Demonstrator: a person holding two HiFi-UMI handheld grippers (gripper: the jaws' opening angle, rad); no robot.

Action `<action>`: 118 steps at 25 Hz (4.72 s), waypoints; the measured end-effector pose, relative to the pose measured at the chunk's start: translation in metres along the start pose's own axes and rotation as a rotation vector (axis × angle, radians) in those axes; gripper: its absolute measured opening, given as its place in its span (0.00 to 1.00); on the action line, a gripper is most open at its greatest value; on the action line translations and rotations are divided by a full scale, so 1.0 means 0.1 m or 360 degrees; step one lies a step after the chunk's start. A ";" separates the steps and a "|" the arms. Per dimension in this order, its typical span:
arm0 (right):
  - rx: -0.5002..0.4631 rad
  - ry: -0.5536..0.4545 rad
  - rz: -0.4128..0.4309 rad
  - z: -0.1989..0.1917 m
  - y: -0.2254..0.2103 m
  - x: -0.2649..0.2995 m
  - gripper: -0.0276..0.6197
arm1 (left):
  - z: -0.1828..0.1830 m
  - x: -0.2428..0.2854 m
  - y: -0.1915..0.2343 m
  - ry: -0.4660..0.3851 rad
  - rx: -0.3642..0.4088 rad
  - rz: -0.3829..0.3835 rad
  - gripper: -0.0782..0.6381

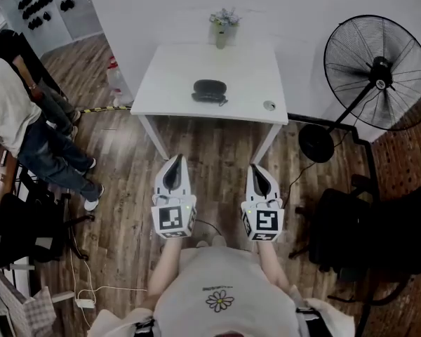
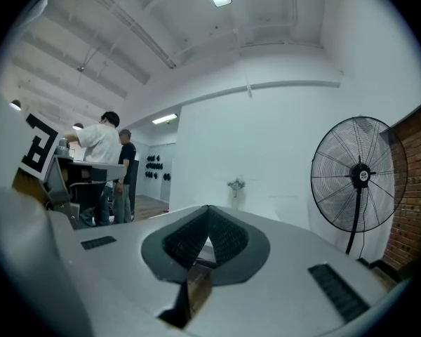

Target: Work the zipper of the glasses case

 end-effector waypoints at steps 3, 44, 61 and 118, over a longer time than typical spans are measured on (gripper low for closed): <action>-0.0008 0.0005 0.0038 -0.08 0.00 0.05 0.05 | -0.06 0.03 0.01 -0.0009 -0.0018 0.0019 0.13; -0.0034 0.0164 0.0070 -0.26 -0.82 4.42 0.05 | -0.25 4.52 1.81 0.0058 -0.0079 -0.0202 0.13; -0.0047 0.0177 0.0173 -0.35 -1.19 5.42 0.05 | -0.34 5.25 2.09 0.0103 -0.0029 -0.0084 0.13; 0.0170 0.0503 0.0395 -1.19 -1.06 4.90 0.05 | -2.00 5.84 1.72 0.1632 0.0869 -0.1187 0.19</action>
Point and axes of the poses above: the fingertips, and each gripper's own axes: x forward along the fingers, y to its left, z out of its top, the point moved 9 cm from there along -x, backward along the fingers, and after that the axes turned 15 degrees about -x, right-handed, at the moved point
